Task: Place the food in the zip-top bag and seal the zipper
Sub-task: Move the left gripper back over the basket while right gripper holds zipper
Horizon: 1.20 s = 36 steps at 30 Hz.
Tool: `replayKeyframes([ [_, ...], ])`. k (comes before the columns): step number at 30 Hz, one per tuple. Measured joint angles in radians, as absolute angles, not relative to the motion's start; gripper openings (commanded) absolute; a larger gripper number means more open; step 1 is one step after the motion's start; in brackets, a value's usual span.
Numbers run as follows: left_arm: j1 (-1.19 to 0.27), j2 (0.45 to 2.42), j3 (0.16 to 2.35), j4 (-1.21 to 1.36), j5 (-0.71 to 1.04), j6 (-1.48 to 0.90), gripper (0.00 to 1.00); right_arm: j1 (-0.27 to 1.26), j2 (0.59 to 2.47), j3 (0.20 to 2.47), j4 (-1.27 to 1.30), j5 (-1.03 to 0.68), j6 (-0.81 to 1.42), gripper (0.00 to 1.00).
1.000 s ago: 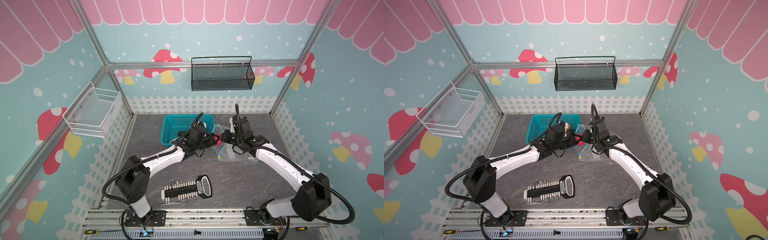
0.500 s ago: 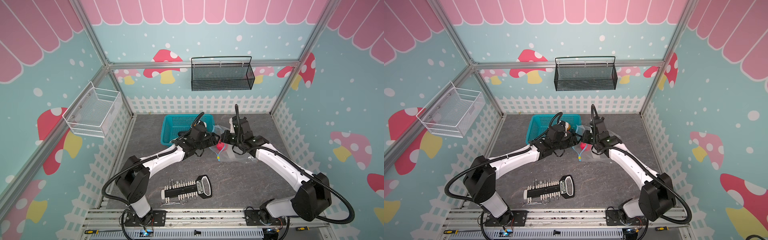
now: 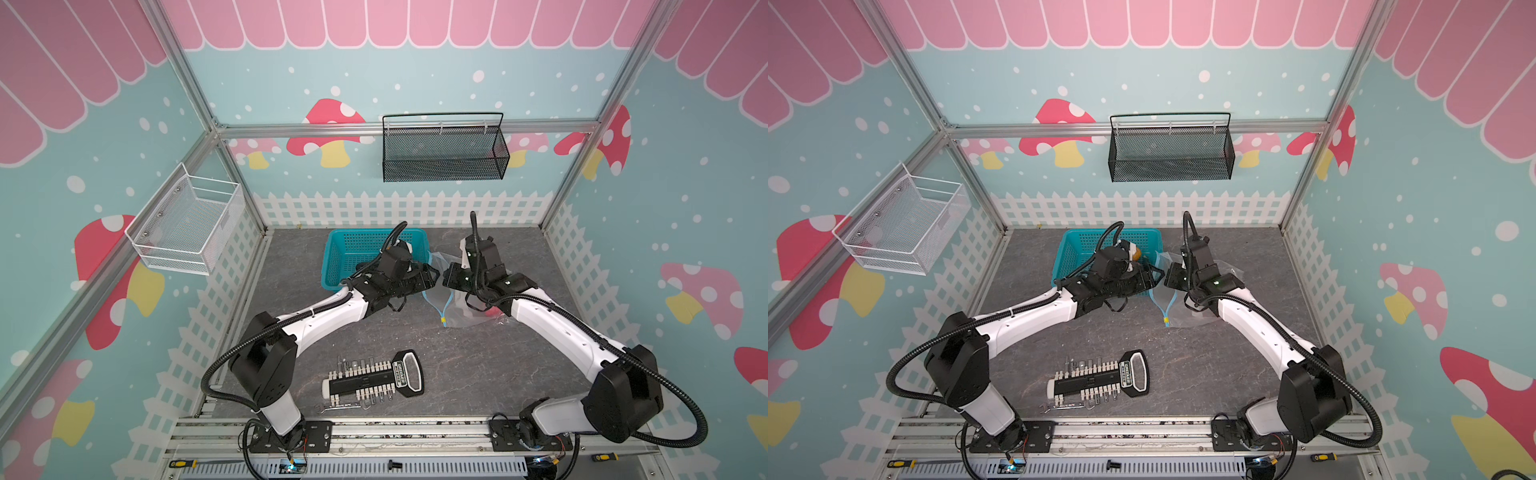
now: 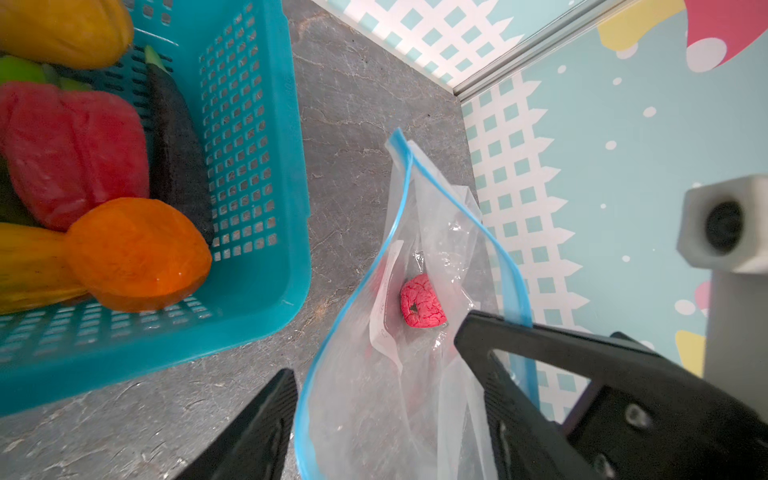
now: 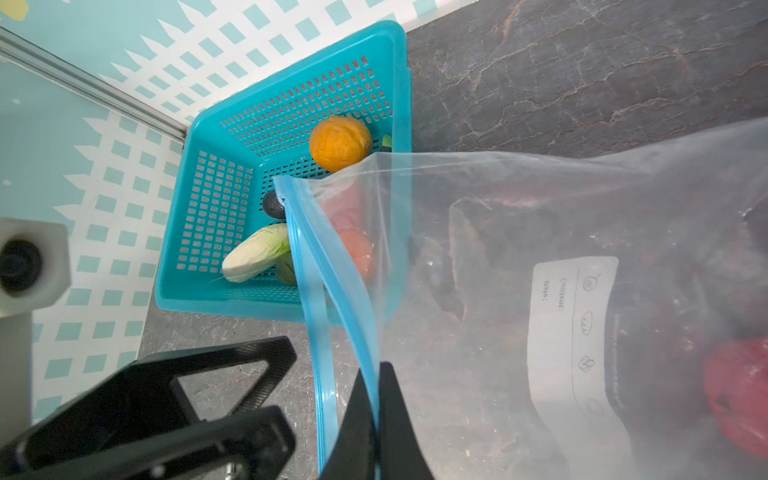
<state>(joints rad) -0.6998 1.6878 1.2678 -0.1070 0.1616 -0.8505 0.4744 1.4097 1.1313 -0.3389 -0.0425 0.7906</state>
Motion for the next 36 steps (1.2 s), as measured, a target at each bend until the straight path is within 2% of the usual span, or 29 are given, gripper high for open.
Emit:
replayKeyframes([
  [10, -0.553, 1.675, 1.272, -0.065, 0.407, -0.767, 0.74, 0.472, 1.364, 1.085, -0.299, -0.045, 0.756, 0.00],
  [19, -0.481, 1.865, 1.504, -0.239, 0.521, -0.645, 0.73, 0.472, 1.368, 1.079, -0.269, -0.046, 0.717, 0.00],
  [22, -0.457, 1.917, 1.572, -0.318, 0.484, -0.611, 0.74, 0.472, 1.377, 1.079, -0.263, -0.045, 0.706, 0.00],
  [28, -0.429, 2.030, 1.773, -0.491, 0.272, -0.545, 0.76, 0.472, 1.398, 1.079, -0.261, -0.043, 0.683, 0.00],
  [36, -0.429, 2.218, 1.985, -0.600, 0.084, -0.511, 0.88, 0.471, 1.416, 1.079, -0.257, -0.043, 0.664, 0.00],
])
